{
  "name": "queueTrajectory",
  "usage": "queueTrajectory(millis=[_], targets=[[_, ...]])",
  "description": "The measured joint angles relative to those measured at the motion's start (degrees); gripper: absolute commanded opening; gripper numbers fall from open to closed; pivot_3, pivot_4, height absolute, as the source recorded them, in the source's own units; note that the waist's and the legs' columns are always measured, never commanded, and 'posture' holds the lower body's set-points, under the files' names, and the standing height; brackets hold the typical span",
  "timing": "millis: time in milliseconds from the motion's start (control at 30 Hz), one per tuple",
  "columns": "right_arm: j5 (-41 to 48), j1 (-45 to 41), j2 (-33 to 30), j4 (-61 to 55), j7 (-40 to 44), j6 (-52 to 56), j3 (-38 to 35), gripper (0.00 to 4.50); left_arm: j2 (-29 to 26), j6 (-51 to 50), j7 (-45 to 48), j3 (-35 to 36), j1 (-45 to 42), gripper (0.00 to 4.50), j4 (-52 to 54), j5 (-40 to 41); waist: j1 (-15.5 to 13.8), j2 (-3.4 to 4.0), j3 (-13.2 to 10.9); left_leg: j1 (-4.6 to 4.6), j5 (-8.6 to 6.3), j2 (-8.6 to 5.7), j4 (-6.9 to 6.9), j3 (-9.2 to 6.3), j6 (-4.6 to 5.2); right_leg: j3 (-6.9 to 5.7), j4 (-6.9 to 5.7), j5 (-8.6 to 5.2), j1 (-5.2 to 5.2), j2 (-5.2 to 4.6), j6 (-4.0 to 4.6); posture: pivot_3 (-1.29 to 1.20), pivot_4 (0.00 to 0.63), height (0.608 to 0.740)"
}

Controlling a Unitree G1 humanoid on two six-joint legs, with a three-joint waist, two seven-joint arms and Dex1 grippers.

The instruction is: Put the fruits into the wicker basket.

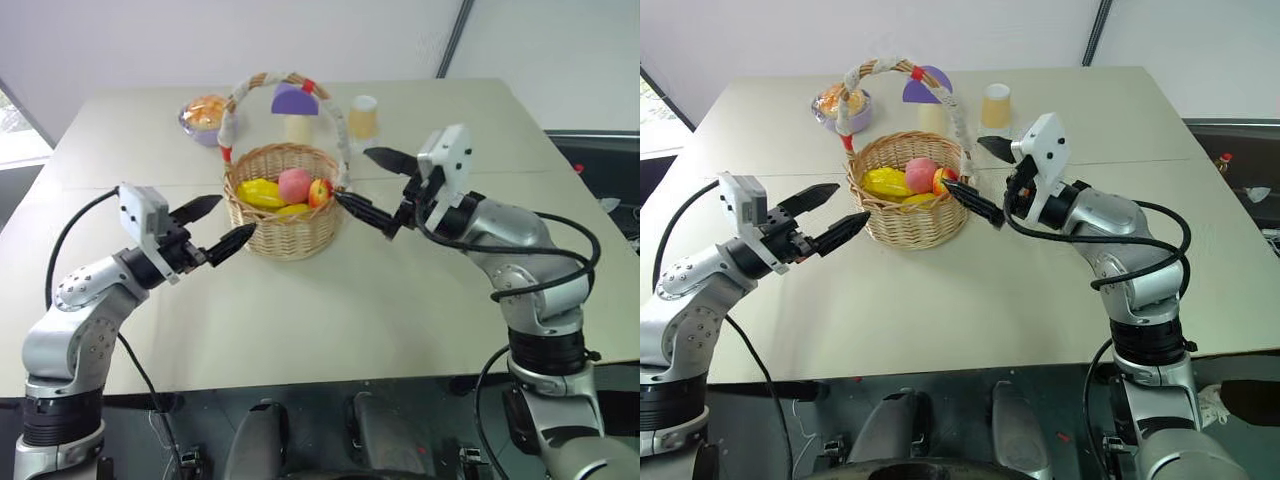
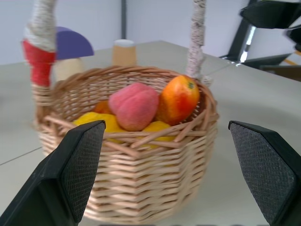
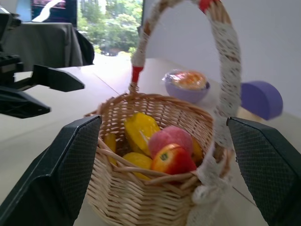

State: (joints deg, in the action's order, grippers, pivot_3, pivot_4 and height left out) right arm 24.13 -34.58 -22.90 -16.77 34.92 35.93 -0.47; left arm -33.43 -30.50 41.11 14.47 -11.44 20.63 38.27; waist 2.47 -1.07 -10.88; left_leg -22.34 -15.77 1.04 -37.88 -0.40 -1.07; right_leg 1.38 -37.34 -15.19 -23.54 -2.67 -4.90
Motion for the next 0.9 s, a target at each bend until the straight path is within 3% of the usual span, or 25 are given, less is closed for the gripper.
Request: queueTrajectory(millis=[200,233,300,533,767,900], targets=[[-5.0,-6.3,7.2,16.6,-6.2,-4.0,1.4,4.44,-1.1,-1.7,1.1,-0.5,0.1,4.5,3.3,2.3,-0.2,0.02,0.0,-0.15,0.0,0.2,0.01,0.03,-0.01,0.03,-0.02,0.0,-0.14,0.06,0.01,0.0,0.15,0.74],[-5.1,-6.7,7.7,17.7,-6.3,-4.4,1.5,4.22,-1.2,-1.8,1.1,-0.5,0.1,4.5,3.4,2.3,-0.2,0.02,0.0,-0.16,0.0,0.17,0.01,0.05,-0.01,0.04,-0.01,0.0,-0.14,0.02,0.01,0.0,0.15,0.74],[-5.3,-7.7,9.2,20.7,-6.2,-6.1,1.7,3.64,-1.4,-1.9,0.9,-0.5,0.1,4.5,3.8,2.3,-0.2,0.02,0.0,-0.17,0.0,0.1,0.01,0.06,-0.01,0.05,0.02,0.01,-0.13,-0.05,0.0,0.0,0.15,0.74],[-5.4,-9.0,10.5,23.5,-5.4,-8.2,1.8,0.08,-1.4,-2.6,0.0,-1.6,0.1,4.5,4.9,2.3,-0.2,0.02,0.0,-0.17,0.0,0.04,0.01,0.04,-0.01,0.05,0.01,0.01,-0.13,-0.11,-0.01,0.0,0.15,0.74],[-4.6,-7.8,9.6,21.1,-6.6,-8.2,-0.8,0.08,-1.4,-2.6,0.0,-2.3,-0.2,4.5,4.7,1.8,-0.2,0.05,0.0,-0.19,0.0,0.05,0.03,0.04,0.0,0.05,0.01,0.01,-0.15,-0.09,0.0,0.0,0.15,0.74],[-4.9,-6.5,2.7,19.1,-10.1,-8.8,-8.3,0.08,-1.4,-2.4,0.3,-2.4,-0.5,4.5,4.2,1.6,-1.5,0.05,0.0,-0.24,0.0,-0.08,0.02,0.04,0.0,0.04,0.1,0.01,-0.14,-0.2,-0.01,0.0,0.15,0.74]])
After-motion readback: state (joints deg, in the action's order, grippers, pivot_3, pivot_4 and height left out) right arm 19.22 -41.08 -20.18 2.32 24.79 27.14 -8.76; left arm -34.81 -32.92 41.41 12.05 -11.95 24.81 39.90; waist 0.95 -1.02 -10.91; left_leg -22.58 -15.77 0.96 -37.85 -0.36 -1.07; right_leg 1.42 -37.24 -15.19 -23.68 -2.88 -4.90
